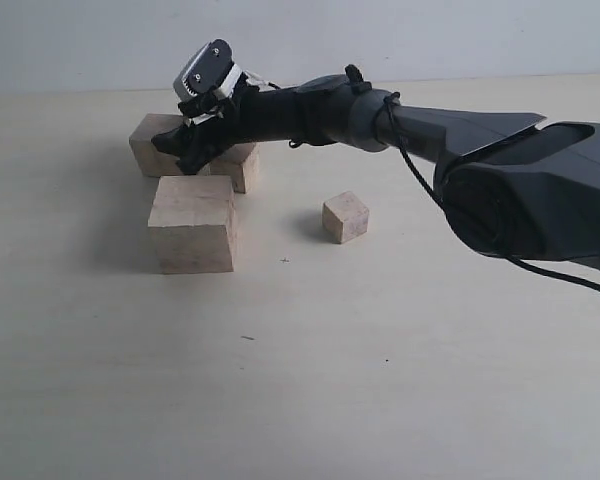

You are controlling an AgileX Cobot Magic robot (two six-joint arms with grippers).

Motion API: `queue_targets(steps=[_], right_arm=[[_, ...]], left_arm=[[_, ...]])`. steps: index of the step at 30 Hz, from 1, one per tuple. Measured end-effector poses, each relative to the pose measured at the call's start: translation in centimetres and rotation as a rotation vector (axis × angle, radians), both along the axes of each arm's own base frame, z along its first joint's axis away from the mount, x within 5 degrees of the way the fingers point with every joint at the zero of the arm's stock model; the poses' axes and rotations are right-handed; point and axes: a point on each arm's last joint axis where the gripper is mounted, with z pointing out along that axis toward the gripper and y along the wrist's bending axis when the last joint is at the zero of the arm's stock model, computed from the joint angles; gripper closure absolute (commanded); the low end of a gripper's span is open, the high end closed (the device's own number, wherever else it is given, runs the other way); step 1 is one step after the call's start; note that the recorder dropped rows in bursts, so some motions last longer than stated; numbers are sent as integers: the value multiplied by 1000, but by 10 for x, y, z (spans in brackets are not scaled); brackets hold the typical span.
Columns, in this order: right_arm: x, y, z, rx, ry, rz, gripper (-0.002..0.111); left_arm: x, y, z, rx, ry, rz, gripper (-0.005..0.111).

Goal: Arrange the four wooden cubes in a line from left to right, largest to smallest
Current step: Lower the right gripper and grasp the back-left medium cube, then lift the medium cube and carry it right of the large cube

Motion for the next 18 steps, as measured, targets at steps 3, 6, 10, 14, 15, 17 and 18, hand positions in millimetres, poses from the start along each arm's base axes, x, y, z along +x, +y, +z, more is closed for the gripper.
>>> queue_targets(steps=[3, 6, 10, 14, 15, 17, 18], right_arm=[[-1, 0, 19, -3, -2, 12, 108], [-4, 0, 42, -8, -7, 32, 108], [-7, -4, 65, -65, 19, 37, 108], [-16, -11, 78, -181, 66, 86, 108], [-18, -12, 81, -209, 72, 99, 108], [-23, -15, 90, -246, 96, 123, 108], [-26, -17, 96, -256, 105, 136, 108]], left_arm=[[0, 0, 0, 0, 0, 0, 107], [0, 0, 0, 0, 0, 0, 107], [0, 0, 0, 0, 0, 0, 107], [0, 0, 0, 0, 0, 0, 107], [0, 0, 0, 0, 0, 0, 107], [0, 0, 0, 0, 0, 0, 107], [0, 0, 0, 0, 0, 0, 107]])
